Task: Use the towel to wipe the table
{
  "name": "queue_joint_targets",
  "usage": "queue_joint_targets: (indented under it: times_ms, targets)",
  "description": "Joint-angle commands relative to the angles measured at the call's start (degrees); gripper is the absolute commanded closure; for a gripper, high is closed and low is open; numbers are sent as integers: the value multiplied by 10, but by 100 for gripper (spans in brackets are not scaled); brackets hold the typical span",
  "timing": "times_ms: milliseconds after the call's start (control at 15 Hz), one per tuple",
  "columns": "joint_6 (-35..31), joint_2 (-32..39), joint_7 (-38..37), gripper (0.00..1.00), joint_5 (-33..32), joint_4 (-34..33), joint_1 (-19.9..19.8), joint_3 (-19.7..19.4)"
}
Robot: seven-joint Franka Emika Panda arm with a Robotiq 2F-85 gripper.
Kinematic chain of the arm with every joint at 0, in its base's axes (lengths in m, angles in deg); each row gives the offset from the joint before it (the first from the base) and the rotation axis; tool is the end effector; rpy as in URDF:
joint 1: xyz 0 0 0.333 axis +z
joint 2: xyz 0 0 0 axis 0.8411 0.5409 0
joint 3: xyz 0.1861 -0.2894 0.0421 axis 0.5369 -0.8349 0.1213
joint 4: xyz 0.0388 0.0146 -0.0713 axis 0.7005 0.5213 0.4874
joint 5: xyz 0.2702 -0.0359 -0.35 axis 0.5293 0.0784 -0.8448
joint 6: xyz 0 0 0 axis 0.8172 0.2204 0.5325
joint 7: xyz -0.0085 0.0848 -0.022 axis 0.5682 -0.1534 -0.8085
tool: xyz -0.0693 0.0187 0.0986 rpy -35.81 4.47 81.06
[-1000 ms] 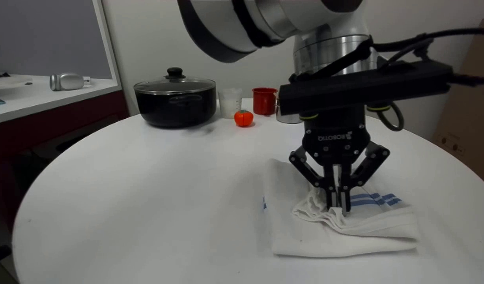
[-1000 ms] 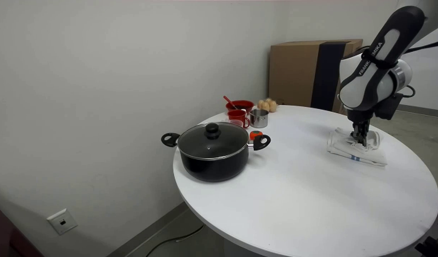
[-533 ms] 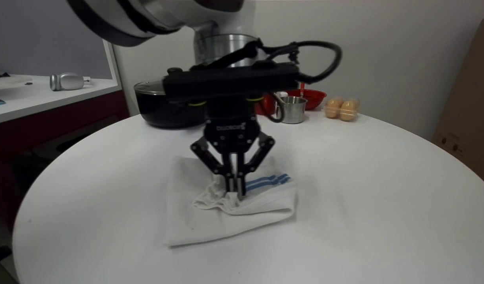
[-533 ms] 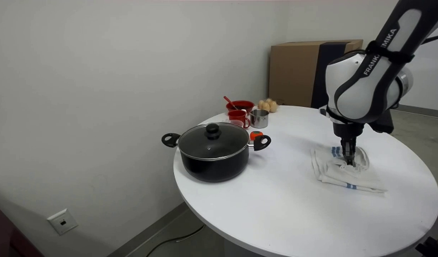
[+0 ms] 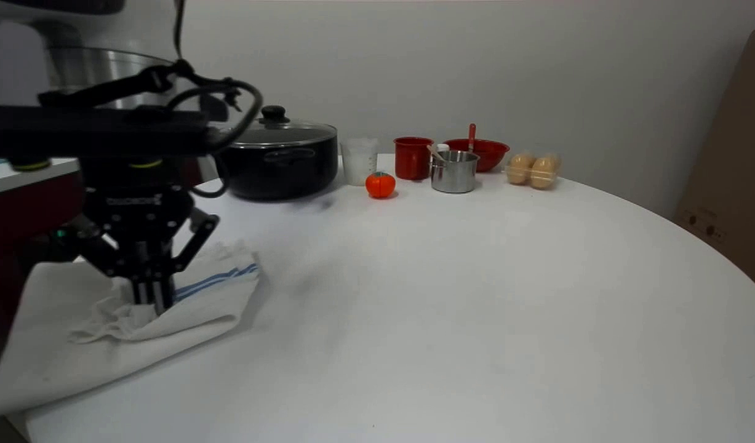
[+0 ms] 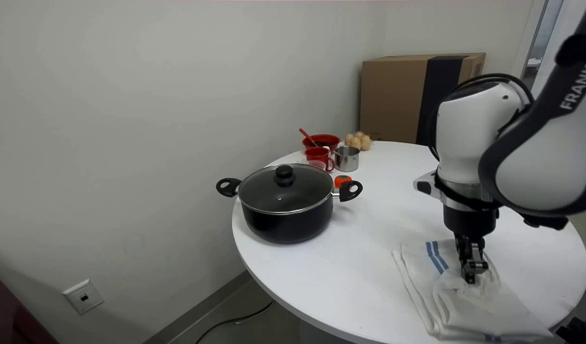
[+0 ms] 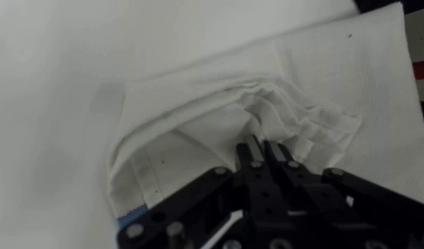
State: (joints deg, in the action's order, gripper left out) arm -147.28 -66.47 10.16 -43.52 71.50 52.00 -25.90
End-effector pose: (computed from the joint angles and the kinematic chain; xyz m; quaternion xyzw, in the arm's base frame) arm 0.3858 0.0097 0.0871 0.9017 0.4214 -0.0950 0.0192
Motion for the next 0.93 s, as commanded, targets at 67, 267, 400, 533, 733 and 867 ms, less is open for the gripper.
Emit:
queue_joint_targets:
  times_ms: [67, 267, 400, 533, 733, 867]
  targets:
    - [-55, -20, -38, 99, 30, 36, 54, 36]
    - [-63, -36, -79, 99, 6, 34, 51, 16]
    - [-61, -29, -87, 99, -1, 10, 36, -17]
    - [-57, -19, -88, 99, -9, -19, 18, -64]
    - [-53, 0, -84, 99, -3, -69, -7, -132]
    - [-49, 16, -80, 99, 8, -105, -34, -161]
